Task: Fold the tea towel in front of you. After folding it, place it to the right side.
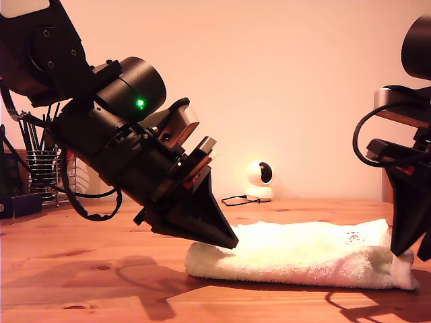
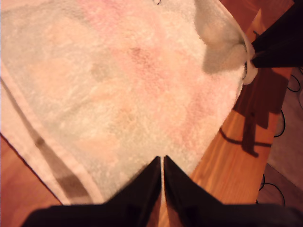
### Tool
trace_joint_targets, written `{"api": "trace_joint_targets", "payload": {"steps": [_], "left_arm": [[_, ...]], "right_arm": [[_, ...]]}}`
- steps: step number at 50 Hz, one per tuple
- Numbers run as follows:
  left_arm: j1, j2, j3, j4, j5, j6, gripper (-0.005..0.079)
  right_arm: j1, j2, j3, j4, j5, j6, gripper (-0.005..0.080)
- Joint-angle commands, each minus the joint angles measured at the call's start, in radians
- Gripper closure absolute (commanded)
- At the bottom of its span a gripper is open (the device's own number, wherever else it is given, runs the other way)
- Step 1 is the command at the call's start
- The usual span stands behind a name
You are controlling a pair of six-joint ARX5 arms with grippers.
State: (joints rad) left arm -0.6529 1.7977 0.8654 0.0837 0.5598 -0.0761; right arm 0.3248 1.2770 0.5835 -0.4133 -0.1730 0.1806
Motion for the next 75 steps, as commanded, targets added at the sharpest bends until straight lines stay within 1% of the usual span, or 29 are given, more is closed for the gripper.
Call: {"api": "trace_joint_targets", "payload": {"steps": [1, 6, 9, 11, 18, 21, 24, 29, 36, 40, 45, 50, 53, 57, 64, 69, 75], "left_arm": [[-0.005, 0.004, -0.011, 0.011, 0.006, -0.005, 0.0763], [-0.005, 0.005, -0.011, 0.012, 0.005, -0.006, 0.0763], [-0.005, 0.008, -0.011, 0.016, 0.005, -0.005, 0.0763], [-0.005, 0.01, -0.011, 0.019, 0.005, -0.006, 0.0763], [-0.005, 0.031, -0.011, 0.021, 0.004, -0.006, 0.0764], [-0.005, 0.057, -0.011, 0.026, 0.005, -0.006, 0.0764], [-0.005, 0.085, -0.011, 0.029, 0.005, -0.006, 0.0764], [-0.005, 0.112, -0.007, 0.038, 0.04, -0.056, 0.0764], [-0.001, 0.112, -0.007, 0.043, 0.008, -0.096, 0.0764], [-0.001, 0.112, -0.006, 0.03, 0.008, -0.131, 0.0764], [0.005, 0.112, 0.013, -0.049, -0.012, -0.15, 0.0764], [0.008, 0.112, 0.041, -0.15, -0.093, -0.149, 0.0764], [0.013, 0.112, 0.061, -0.214, -0.122, -0.128, 0.0764], [0.026, 0.112, 0.079, -0.26, -0.133, -0.109, 0.0764], [0.045, 0.112, 0.082, -0.272, -0.138, -0.098, 0.0764], [0.057, 0.112, 0.082, -0.274, -0.138, -0.097, 0.0764], [0.064, 0.112, 0.082, -0.274, -0.138, -0.095, 0.0764]], "right_arm": [[0.018, 0.03, 0.006, 0.016, -0.002, 0.006, 0.049], [0.034, 0.058, 0.006, 0.031, -0.002, 0.011, 0.0493], [0.043, 0.07, 0.006, 0.041, -0.002, 0.017, 0.0515], [0.048, 0.075, 0.006, 0.045, 0.0, 0.02, 0.0541], [0.051, 0.079, 0.006, 0.039, 0.004, 0.021, 0.0698], [0.051, 0.079, 0.006, 0.03, 0.015, 0.02, 0.0741], [0.051, 0.079, 0.006, 0.018, 0.024, 0.009, 0.0764], [0.053, 0.079, 0.008, 0.007, 0.027, 0.004, 0.0765], [0.055, 0.079, 0.009, 0.0, 0.024, 0.003, 0.0765], [0.055, 0.079, 0.015, -0.011, 0.023, 0.002, 0.0765], [0.055, 0.079, 0.027, -0.028, 0.024, -0.008, 0.0765], [0.055, 0.079, 0.053, -0.07, 0.031, -0.033, 0.0765], [0.055, 0.079, 0.074, -0.111, 0.057, -0.05, 0.0765], [0.055, 0.079, 0.101, -0.157, 0.099, -0.083, 0.0765], [0.055, 0.079, 0.129, -0.217, 0.159, -0.135, 0.0765], [0.055, 0.079, 0.133, -0.265, 0.173, -0.179, 0.0761], [0.055, 0.079, 0.133, -0.343, 0.234, -0.223, 0.069]]}}
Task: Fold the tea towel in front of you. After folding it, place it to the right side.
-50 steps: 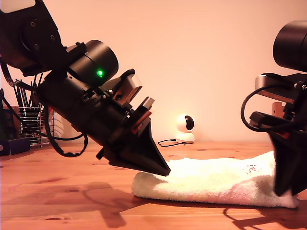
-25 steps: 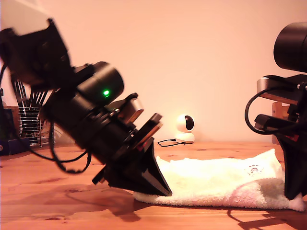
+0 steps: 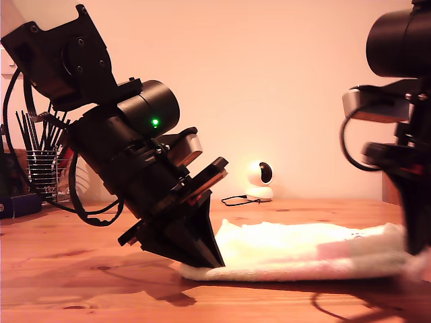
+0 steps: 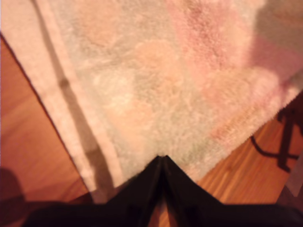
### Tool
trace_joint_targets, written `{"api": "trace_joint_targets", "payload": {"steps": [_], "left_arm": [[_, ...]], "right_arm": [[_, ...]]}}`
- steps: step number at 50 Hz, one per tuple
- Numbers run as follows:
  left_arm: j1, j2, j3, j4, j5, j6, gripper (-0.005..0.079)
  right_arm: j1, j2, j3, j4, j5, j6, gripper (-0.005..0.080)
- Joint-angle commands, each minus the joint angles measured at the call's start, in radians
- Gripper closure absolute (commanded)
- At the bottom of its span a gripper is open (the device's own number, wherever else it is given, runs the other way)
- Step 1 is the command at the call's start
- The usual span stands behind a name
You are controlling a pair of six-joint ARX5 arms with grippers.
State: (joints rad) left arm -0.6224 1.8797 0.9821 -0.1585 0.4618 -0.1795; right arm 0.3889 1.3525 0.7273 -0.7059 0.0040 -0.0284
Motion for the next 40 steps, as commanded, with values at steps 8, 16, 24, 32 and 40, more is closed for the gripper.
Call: {"api": "trace_joint_targets", "payload": {"steps": [8, 16, 24, 32, 40], "left_arm": [[0.035, 0.03, -0.034, -0.031, -0.033, 0.016, 0.0764], [0.035, 0.03, -0.034, -0.028, 0.005, 0.016, 0.0764], [0.039, 0.03, -0.032, -0.029, 0.021, 0.016, 0.0764], [0.04, 0.03, -0.032, -0.034, 0.056, 0.014, 0.0764], [0.035, 0.03, -0.031, -0.051, 0.105, 0.003, 0.0764]], "right_arm": [[-0.009, 0.003, -0.005, -0.061, 0.086, -0.027, 0.0634], [-0.006, 0.003, 0.037, -0.077, 0.069, -0.024, 0.0592], [0.031, -0.011, 0.113, -0.106, -0.01, -0.032, 0.0593], [0.101, -0.032, 0.197, -0.123, -0.062, -0.084, 0.0592], [0.179, -0.029, 0.202, -0.142, -0.087, -0.208, 0.0586]]}}
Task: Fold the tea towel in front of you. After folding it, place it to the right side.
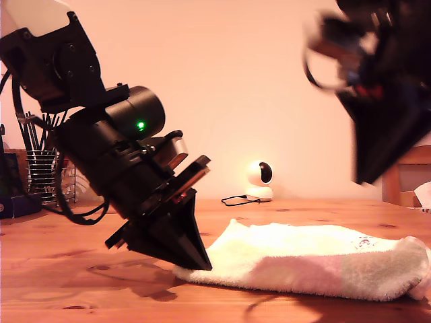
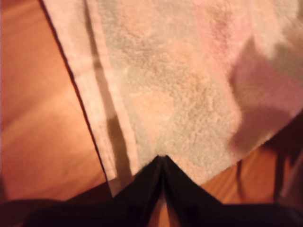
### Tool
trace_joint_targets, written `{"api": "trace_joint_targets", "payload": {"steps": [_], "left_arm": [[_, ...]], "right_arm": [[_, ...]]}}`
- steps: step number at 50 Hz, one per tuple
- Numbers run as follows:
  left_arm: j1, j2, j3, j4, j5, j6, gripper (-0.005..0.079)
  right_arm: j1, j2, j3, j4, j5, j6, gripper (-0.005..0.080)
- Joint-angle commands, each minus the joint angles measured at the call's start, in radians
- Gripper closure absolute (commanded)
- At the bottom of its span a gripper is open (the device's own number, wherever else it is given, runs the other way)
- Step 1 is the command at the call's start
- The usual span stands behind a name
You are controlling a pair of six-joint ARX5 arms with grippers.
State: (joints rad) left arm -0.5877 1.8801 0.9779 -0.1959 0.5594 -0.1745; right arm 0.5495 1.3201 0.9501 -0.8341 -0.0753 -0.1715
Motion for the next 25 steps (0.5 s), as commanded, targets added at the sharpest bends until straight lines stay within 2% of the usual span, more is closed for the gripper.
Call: {"api": "trace_joint_targets", "payload": {"steps": [1, 10, 25], "left_arm": [[0.0, 0.029, -0.027, -0.017, 0.01, -0.002, 0.0764], [0.006, 0.029, -0.026, -0.026, 0.013, 0.008, 0.0764], [0.023, 0.029, 0.027, -0.067, 0.036, 0.026, 0.0764]], "right_arm": [[0.029, 0.003, -0.021, -0.016, -0.009, -0.091, 0.0581], [0.095, 0.01, -0.021, -0.023, -0.006, -0.293, 0.0484], [0.113, 0.132, -0.021, -0.048, -0.023, -0.467, 0.047]]}}
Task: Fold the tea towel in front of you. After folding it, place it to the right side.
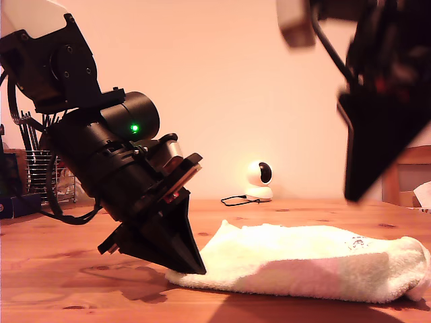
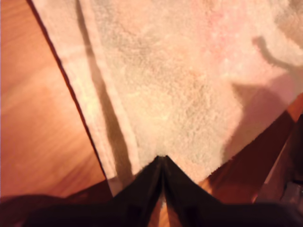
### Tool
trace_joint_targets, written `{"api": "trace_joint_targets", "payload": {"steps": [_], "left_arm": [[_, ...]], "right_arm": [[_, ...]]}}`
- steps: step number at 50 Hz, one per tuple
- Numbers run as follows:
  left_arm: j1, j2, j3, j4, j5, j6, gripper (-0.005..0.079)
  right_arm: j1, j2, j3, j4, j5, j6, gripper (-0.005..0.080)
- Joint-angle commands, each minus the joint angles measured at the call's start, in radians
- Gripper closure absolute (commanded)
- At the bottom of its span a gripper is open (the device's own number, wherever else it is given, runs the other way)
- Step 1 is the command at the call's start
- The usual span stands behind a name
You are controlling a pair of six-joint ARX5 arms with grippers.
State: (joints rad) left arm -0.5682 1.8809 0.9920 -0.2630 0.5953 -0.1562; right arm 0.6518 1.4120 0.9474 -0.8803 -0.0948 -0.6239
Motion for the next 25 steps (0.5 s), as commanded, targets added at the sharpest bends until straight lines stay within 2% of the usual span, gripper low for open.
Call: {"api": "trace_joint_targets", "payload": {"steps": [1, 7, 15, 25], "left_arm": [[0.004, 0.029, 0.015, 0.0, 0.0, 0.007, 0.0764], [0.003, 0.029, 0.025, -0.004, 0.004, 0.007, 0.0764], [0.003, 0.029, 0.025, -0.008, 0.027, 0.007, 0.0764], [0.003, 0.029, 0.025, -0.023, 0.05, 0.007, 0.0764]], "right_arm": [[0.011, 0.05, -0.019, -0.001, -0.004, -0.014, 0.047], [0.02, 0.1, -0.019, 0.0, -0.003, -0.014, 0.0466], [0.029, 0.169, -0.019, 0.008, -0.002, -0.014, 0.0414], [0.029, 0.238, -0.019, 0.061, 0.029, -0.014, 0.0412]]}}
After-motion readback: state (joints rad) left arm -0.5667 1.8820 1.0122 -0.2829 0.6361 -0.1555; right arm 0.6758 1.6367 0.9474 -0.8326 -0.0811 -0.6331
